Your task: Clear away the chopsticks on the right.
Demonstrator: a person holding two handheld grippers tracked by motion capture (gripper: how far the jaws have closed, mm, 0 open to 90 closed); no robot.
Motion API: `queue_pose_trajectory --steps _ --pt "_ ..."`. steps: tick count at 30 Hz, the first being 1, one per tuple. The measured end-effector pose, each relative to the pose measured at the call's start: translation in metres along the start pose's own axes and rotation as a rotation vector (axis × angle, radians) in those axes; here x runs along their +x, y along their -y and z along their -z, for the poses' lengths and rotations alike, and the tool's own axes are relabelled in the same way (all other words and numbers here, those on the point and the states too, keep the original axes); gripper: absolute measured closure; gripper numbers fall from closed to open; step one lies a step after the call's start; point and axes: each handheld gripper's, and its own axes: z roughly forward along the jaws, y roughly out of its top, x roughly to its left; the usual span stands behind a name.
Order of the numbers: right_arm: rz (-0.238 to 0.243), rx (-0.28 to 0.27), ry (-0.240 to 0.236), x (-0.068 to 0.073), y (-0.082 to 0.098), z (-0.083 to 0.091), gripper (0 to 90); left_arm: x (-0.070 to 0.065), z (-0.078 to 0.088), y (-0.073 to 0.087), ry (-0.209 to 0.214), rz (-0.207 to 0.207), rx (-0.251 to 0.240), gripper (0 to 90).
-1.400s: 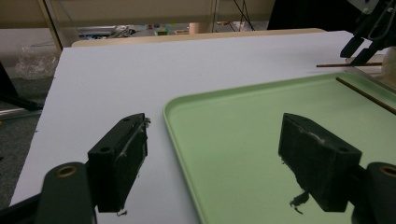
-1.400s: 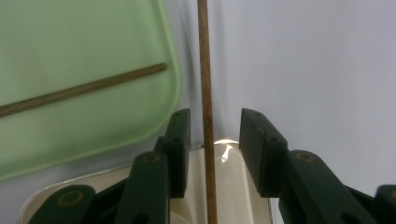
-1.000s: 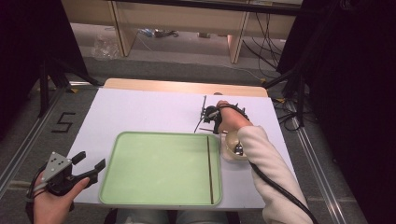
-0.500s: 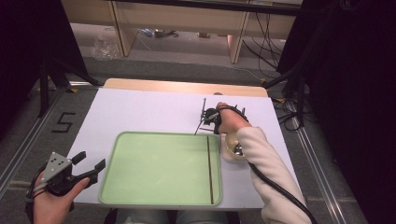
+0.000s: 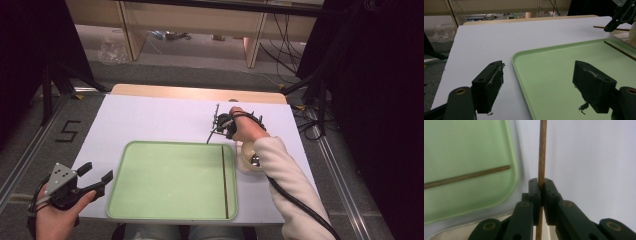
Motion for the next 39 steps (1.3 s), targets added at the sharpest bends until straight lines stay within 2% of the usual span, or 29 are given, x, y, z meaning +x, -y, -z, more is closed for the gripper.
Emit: queue_pose_trajectory --steps 3,5,6,7,9,11,14,15,16,17,21,26,27,29,31,32,39 --pt "0.004 -0.013 0.000 -0.001 -0.001 0.004 86.8 0.000 0.000 0.000 0.000 0.000 0.000 24.2" --pt "-0.024 -0.061 0.010 -0.001 -0.002 0.008 86.9 0.000 0.000 0.000 0.001 0.001 0.000 24.2" --pt "-0.024 -0.061 0.010 -0.001 -0.002 0.008 86.9 0.000 0.000 0.000 0.001 0.001 0.000 24.2" --pt "-0.032 -0.091 0.032 -0.001 -0.003 0.012 86.8 0.000 0.000 0.000 0.000 0.001 0.000 24.3" --pt "-0.036 -0.097 0.031 -0.002 -0.003 0.014 86.9 0.000 0.000 0.000 -0.001 0.001 0.000 24.2" --pt "-0.063 -0.139 0.049 -0.002 -0.003 0.021 86.8 0.000 0.000 0.000 0.000 0.001 0.000 24.2" --pt "-0.067 -0.161 0.069 -0.003 -0.003 0.025 86.9 0.000 0.000 0.000 0.002 0.001 0.001 24.2" --pt "-0.077 -0.165 0.069 -0.003 -0.003 0.026 86.9 0.000 0.000 0.000 0.001 0.001 0.000 24.2" --pt "-0.121 -0.178 0.067 -0.001 -0.003 0.029 86.9 0.000 0.000 0.000 0.001 0.000 -0.001 24.2" --pt "-0.121 -0.178 0.067 -0.001 -0.003 0.029 86.9 0.000 0.000 0.000 0.000 0.000 -0.001 24.2" --pt "-0.117 -0.233 0.075 -0.002 -0.002 0.033 86.9 0.000 0.000 0.000 -0.001 0.001 0.000 24.2" --pt "-0.164 -0.291 0.085 -0.002 0.000 0.038 86.8 0.000 0.000 0.000 0.000 0.001 -0.001 24.2" --pt "-0.186 -0.296 0.081 -0.001 0.000 0.039 86.9 0.000 0.000 0.000 0.000 0.001 0.000 24.2" --pt "-0.207 -0.339 0.098 -0.001 0.002 0.042 86.9 0.000 0.000 0.000 0.000 0.000 0.000 24.2" --pt "-0.215 -0.356 0.109 -0.001 0.003 0.043 86.9 0.000 0.000 0.000 0.000 0.001 0.001 24.2" --pt "-0.250 -0.373 0.106 0.000 0.004 0.045 86.9 0.000 0.000 0.000 0.000 0.000 0.001 24.2" --pt "-0.270 -0.409 0.132 -0.002 0.007 0.049 86.9 0.000 0.000 0.000 0.000 0.009 0.000 24.2"
